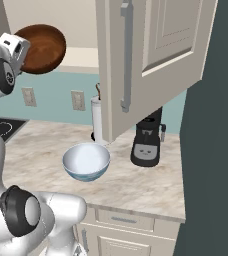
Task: Open the cabinet. Pick the bowls from the counter and place them in the cabinet. Then close the cabinet.
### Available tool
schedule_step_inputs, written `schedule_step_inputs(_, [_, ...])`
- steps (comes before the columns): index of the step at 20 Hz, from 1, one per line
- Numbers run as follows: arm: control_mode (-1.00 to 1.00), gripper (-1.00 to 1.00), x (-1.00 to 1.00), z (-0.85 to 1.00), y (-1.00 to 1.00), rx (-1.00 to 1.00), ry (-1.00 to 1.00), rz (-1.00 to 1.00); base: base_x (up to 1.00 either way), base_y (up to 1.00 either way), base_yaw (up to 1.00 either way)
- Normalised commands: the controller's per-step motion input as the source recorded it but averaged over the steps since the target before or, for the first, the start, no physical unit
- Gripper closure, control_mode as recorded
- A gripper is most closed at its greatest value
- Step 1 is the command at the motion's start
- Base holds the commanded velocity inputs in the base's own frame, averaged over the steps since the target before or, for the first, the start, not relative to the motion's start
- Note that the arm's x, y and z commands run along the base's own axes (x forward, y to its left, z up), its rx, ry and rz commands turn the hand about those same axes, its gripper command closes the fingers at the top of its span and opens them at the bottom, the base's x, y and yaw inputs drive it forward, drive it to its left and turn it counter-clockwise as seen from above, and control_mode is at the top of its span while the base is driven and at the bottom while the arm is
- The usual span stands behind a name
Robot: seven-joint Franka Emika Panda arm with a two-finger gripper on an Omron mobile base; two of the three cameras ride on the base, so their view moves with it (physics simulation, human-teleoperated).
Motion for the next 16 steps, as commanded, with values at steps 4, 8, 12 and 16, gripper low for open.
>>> schedule_step_inputs(4, [-1.0, 1.0, 0.39, 0.04, 0.17, 0.0, 0.0, 0.0, 0.0, 0.0, 0.0])
schedule_step_inputs(8, [-1.0, 1.0, 0.45, 0.1, 0.21, 0.0, 0.0, 0.0, 0.0, 0.0, 0.0])
schedule_step_inputs(12, [-1.0, 1.0, 0.42, 0.14, 0.24, 0.0, 0.0, 0.0, 0.0, 0.0, 0.0])
schedule_step_inputs(16, [-1.0, 1.0, 0.37, 0.13, 0.27, 0.0, 0.0, 0.0, 0.0, 0.0, 0.0])
